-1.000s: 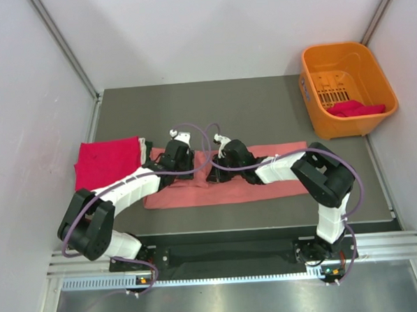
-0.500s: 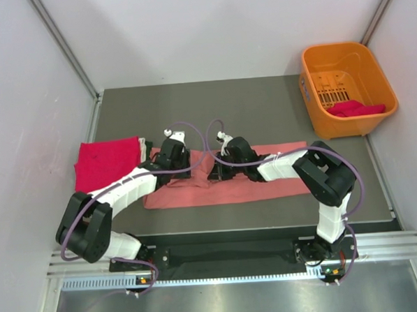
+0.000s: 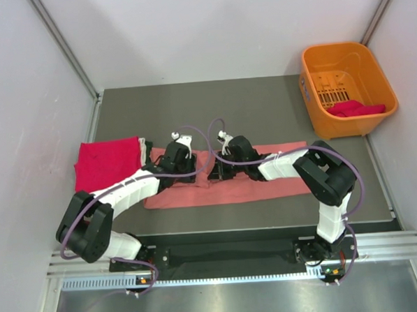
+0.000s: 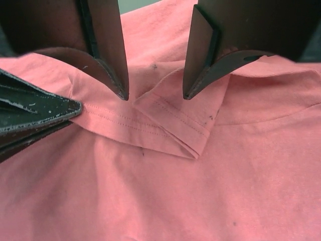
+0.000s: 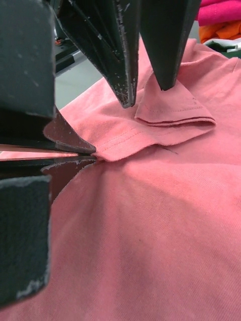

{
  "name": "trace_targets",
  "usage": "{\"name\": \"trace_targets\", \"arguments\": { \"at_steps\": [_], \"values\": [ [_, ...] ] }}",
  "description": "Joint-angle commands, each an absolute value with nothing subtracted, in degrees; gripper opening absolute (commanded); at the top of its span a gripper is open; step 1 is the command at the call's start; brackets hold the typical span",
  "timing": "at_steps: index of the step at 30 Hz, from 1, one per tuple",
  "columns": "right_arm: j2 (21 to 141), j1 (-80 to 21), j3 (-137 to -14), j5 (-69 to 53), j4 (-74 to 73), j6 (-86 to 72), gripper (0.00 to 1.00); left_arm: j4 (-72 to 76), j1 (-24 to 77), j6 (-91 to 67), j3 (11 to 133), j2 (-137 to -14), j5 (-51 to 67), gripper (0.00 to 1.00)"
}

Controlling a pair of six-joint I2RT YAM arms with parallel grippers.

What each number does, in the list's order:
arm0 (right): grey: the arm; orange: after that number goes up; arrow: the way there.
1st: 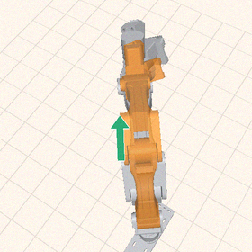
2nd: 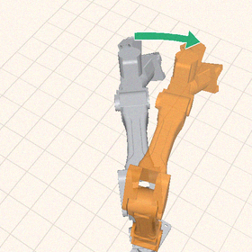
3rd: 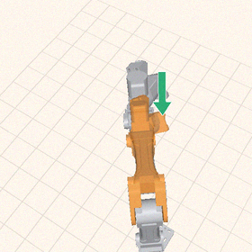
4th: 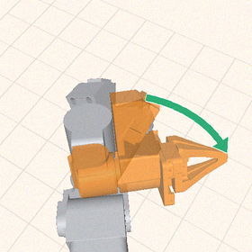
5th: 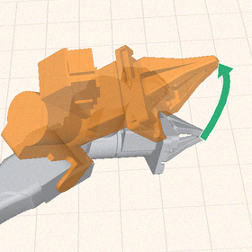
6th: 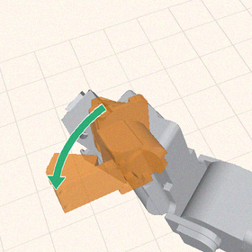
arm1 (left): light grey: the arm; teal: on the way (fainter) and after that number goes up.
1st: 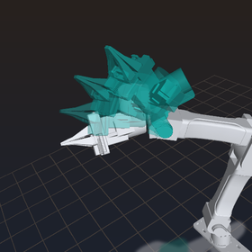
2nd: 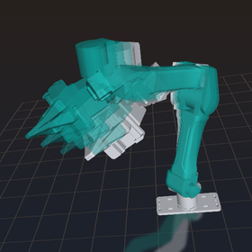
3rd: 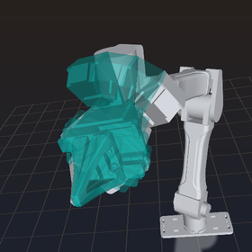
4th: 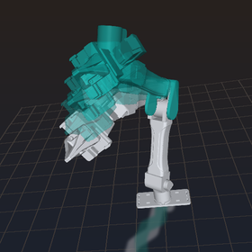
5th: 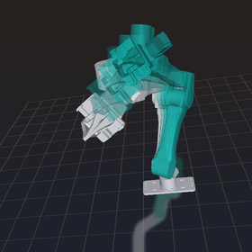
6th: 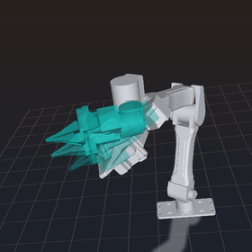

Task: Fold and stack the t-shirts
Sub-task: Fold the tshirt

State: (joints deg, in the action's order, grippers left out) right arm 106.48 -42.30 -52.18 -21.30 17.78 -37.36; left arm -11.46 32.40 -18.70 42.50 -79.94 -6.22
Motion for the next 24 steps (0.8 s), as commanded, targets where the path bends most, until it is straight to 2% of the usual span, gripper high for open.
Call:
{"name": "trace_targets", "arguments": {
  "at_steps": [1, 7, 12, 13, 15, 16, 24],
  "values": [
    [106.52, -41.66, -53.88, -22.94, 20.57, -37.7, 0.0, -9.31, 32.96, -17.05, 42.19, -79.01, -6.59, 0.52],
    [106.44, -41.49, -53.7, -23.38, 21.01, -37.79, 0.0, -11.86, 34.01, -17.4, 44.47, -82.62, -10.63, 0.38],
    [106.44, -41.4, -53.88, -23.55, 21.18, -37.88, 0.0, -13.01, 34.37, -18.01, 45.53, -83.49, -13.18, 0.32],
    [106.52, -41.48, -53.88, -23.64, 21.18, -37.88, 0.0, -13.62, 34.45, -18.19, 45.7, -83.58, -13.79, 0.27],
    [106.44, -41.57, -53.88, -23.64, 21.18, -37.97, 0.0, -14.32, 34.45, -18.72, 46.32, -83.76, -15.03, 0.03],
    [106.44, -41.49, -53.96, -23.64, 21.09, -37.97, 0.0, -15.2, 34.45, -19.24, 46.58, -83.67, -15.38, 0.0],
    [106.08, -41.57, -54.58, -24.17, 20.04, -37.88, 0.0, -20.74, 34.36, -25.22, 46.94, -76.04, -19.07, 0.0]
  ]
}}
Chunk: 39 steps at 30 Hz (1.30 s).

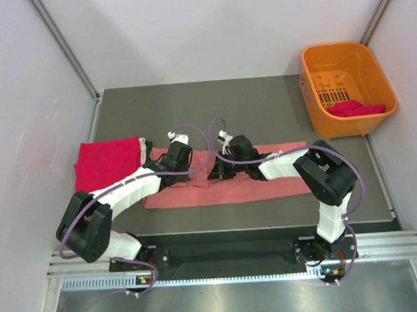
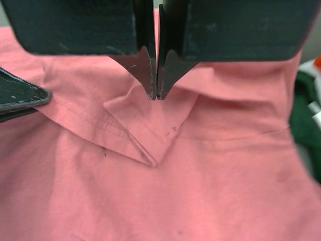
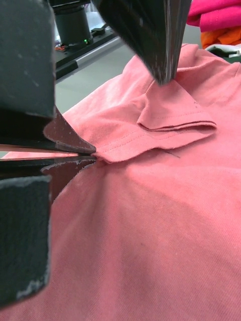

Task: Fold and stack the t-shirts
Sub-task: Fold the tshirt

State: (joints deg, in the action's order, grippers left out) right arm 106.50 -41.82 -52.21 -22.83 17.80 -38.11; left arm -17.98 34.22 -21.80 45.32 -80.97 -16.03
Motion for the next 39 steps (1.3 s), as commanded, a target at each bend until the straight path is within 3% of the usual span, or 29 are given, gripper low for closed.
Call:
{"name": "trace_targets", "arguments": {
  "at_steps": [1, 3, 4, 7, 16, 25, 31, 39],
  "values": [
    [106.0, -41.57, -54.58, -24.34, 20.04, -37.88, 0.0, -21.18, 34.37, -25.75, 46.76, -75.33, -19.16, 0.0],
    [105.65, -41.57, -54.41, -24.43, 19.95, -37.88, 0.0, -22.14, 34.28, -25.58, 46.41, -73.66, -18.46, 0.0],
    [105.47, -41.57, -54.49, -24.35, 19.86, -37.88, 0.0, -22.24, 34.28, -25.23, 46.32, -73.48, -17.5, 0.05],
    [105.73, -41.48, -54.84, -25.05, 19.51, -37.71, 0.0, -20.14, 34.45, -22.25, 45.18, -73.3, -14.26, 0.34],
    [106.17, -41.48, -54.93, -25.93, 19.51, -37.79, 0.0, -18.46, 35.33, -18.11, 47.2, -81.56, -16.87, 0.48],
    [106.7, -41.48, -55.37, -26.28, 18.54, -37.44, 0.0, -17.49, 39.37, -14.41, 48.25, -82.97, -22.84, 0.44],
    [106.96, -41.4, -55.63, -26.54, 18.11, -37.35, 0.0, -17.22, 40.52, -11.6, 48.68, -81.47, -20.38, 0.47],
    [107.14, -41.4, -55.63, -26.81, 18.02, -37.27, 0.0, -18.37, 41.13, -11.6, 50.71, -86.4, -21.1, 0.44]
  ]
}}
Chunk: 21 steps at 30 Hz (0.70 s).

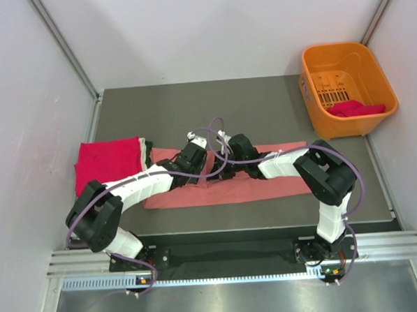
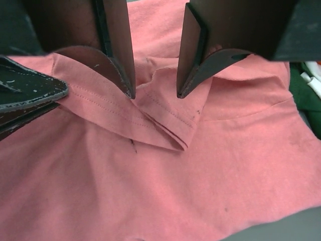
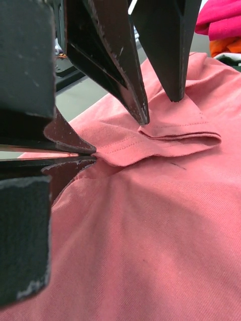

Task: Fold and stack the t-shirts
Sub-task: Fold the tshirt

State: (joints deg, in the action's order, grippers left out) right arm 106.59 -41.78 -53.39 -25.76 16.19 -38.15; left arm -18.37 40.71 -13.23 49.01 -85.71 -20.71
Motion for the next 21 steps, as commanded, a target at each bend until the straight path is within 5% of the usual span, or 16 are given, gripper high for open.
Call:
{"name": "trace_targets", "arguments": {
  "at_steps": [1, 15, 21],
  "values": [
    [107.14, -41.22, -55.63, -26.81, 18.02, -37.35, 0.0, -18.2, 41.13, -11.43, 50.71, -86.31, -20.57, 0.44],
    [107.67, -40.78, -55.55, -26.81, 17.4, -37.18, 0.0, -21.44, 41.57, -13.8, 50.45, -87.53, -17.4, 0.43],
    [107.84, -40.78, -55.72, -26.89, 17.58, -37.35, 0.0, -23.99, 41.57, -15.29, 53.78, -93.77, -23.55, 0.29]
  ]
}}
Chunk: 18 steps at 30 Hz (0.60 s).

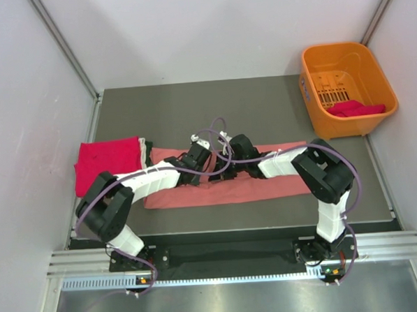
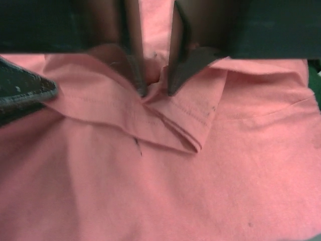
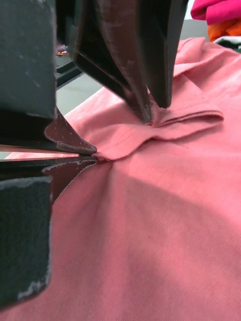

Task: Fold and stack the t-shirts
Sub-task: Fold the tshirt

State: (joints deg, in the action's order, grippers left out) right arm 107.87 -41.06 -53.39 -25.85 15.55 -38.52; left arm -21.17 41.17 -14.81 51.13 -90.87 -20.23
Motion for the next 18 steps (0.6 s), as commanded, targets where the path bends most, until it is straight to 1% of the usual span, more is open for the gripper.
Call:
{"name": "trace_targets", "arguments": {
  "at_steps": [1, 2, 3, 6, 9, 13, 18],
  "values": [
    [108.02, -40.78, -55.72, -26.89, 17.67, -37.44, 0.0, -24.17, 41.57, -15.38, 54.14, -94.21, -23.82, 0.21],
    [107.93, -40.78, -55.72, -26.89, 17.67, -37.53, 0.0, -24.78, 41.57, -15.64, 54.49, -94.65, -24.17, 0.05],
    [108.02, -40.78, -55.81, -26.89, 17.67, -37.53, 0.0, -25.13, 41.57, -15.82, 54.93, -94.57, -24.26, 0.0],
    [107.93, -40.87, -55.72, -26.89, 17.58, -37.62, 0.0, -24.17, 41.57, -16.7, 53.53, -91.68, -24.78, 0.0],
    [108.11, -40.96, -56.07, -26.81, 17.05, -37.53, 0.0, -22.86, 41.31, -18.71, 51.25, -85.71, -26.62, 0.0],
    [107.67, -41.66, -56.34, -26.72, 17.05, -37.44, 0.0, -25.13, 37.54, -24.16, 49.57, -76.93, -28.3, 0.0],
    [105.65, -42.71, -55.72, -27.68, 17.93, -37.53, 0.0, -29.61, 33.67, -33.39, 46.77, -70.67, -30.23, 0.0]
  ]
}}
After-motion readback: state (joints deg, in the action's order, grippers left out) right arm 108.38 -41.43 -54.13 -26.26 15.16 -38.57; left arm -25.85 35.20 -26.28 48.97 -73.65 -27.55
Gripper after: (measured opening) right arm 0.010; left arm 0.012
